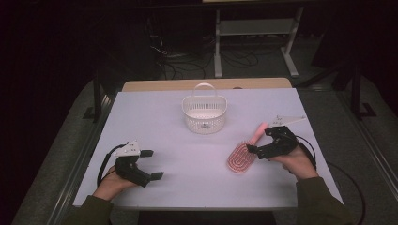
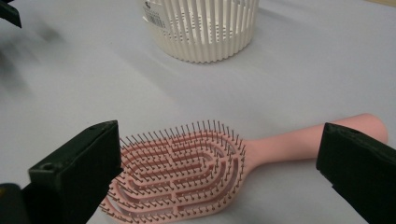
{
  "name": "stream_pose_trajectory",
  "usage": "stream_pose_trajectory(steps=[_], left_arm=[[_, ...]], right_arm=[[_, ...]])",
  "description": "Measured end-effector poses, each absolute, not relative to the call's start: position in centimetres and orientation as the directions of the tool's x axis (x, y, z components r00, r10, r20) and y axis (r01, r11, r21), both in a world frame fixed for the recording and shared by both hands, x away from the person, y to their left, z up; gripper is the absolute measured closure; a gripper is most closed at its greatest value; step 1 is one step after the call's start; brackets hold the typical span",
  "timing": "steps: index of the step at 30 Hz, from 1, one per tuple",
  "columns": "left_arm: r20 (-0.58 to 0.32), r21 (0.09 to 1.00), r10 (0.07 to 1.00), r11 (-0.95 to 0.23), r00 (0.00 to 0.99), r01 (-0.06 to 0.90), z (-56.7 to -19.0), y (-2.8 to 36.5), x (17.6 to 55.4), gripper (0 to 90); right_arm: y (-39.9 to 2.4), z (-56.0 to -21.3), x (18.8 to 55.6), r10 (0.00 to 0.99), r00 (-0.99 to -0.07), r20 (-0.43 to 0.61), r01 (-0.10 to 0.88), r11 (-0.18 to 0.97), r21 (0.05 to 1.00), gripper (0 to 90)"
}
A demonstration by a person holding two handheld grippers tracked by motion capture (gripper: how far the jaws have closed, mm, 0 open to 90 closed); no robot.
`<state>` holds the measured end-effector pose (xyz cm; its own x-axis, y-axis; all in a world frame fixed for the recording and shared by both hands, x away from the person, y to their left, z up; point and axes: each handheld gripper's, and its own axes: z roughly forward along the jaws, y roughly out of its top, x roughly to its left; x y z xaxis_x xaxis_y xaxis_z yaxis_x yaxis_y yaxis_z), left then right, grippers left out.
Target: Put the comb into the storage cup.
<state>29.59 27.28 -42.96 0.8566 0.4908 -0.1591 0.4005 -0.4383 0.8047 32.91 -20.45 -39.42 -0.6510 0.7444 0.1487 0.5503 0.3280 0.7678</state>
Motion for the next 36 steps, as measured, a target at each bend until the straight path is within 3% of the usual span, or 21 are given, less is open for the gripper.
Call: stream_pose_trajectory(steps=[25, 36], left_arm=[[-0.152, 0.808, 0.488, -0.439, 0.860, 0.392, -43.0, 27.1, 29.5, 0.2], [-0.153, 0.809, 0.485, -0.438, 0.861, 0.391, -43.0, 27.2, 29.5, 0.2]], right_arm=[[-20.8, -39.4, 35.6, 0.766, -0.628, 0.139, 0.582, 0.344, 0.737, 3.5], [-21.4, -39.4, 36.9, 0.789, -0.596, 0.147, 0.600, 0.316, 0.735, 13.3]])
